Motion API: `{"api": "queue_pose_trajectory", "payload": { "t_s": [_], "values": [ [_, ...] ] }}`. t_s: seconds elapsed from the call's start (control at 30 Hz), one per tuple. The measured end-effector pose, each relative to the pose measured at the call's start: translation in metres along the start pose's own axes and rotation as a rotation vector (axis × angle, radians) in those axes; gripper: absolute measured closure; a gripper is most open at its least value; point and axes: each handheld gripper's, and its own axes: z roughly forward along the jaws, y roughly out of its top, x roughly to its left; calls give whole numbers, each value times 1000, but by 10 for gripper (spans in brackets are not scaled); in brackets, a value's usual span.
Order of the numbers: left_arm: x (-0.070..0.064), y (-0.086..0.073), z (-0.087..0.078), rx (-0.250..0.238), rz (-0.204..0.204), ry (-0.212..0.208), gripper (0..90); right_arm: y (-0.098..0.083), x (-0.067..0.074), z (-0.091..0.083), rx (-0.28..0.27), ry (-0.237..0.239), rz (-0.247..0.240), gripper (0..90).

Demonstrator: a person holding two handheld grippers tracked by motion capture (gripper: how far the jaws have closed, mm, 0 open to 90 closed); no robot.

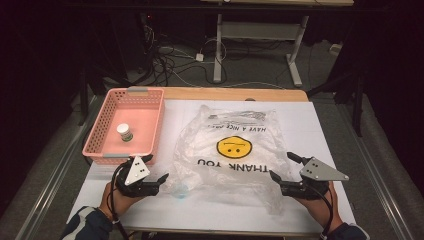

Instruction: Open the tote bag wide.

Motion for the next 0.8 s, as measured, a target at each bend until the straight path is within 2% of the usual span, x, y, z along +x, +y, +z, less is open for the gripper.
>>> {"api": "queue_pose_trajectory", "payload": {
  "t_s": [0.17,0.33,0.37,0.47,0.53,0.6,0.7,0.73,0.77,0.8],
  "values": [
    [-1,0,-1,5,5,2,204,-3,-1,3,24,-7,0,236],
    [-1,-1,-1,7,15,8,204,-2,-8,5,21,-22,0,288],
    [0,-2,-1,18,6,6,204,2,-15,9,20,-55,-21,336],
    [0,-3,-2,21,5,9,204,11,-36,21,60,-89,-13,368],
    [-1,-4,-3,28,15,15,204,17,-55,34,107,-120,-8,370],
    [-1,-4,-4,35,22,19,204,22,-76,50,123,-150,18,395],
    [1,-5,-6,25,8,22,204,26,-103,82,194,-153,55,403],
    [1,-6,-7,23,4,22,204,26,-103,82,194,-153,55,403],
    [1,-6,-6,24,4,21,204,26,-118,105,234,-141,101,402],
    [1,-6,-6,24,6,20,204,25,-124,117,264,-153,104,404]
  ]
}}
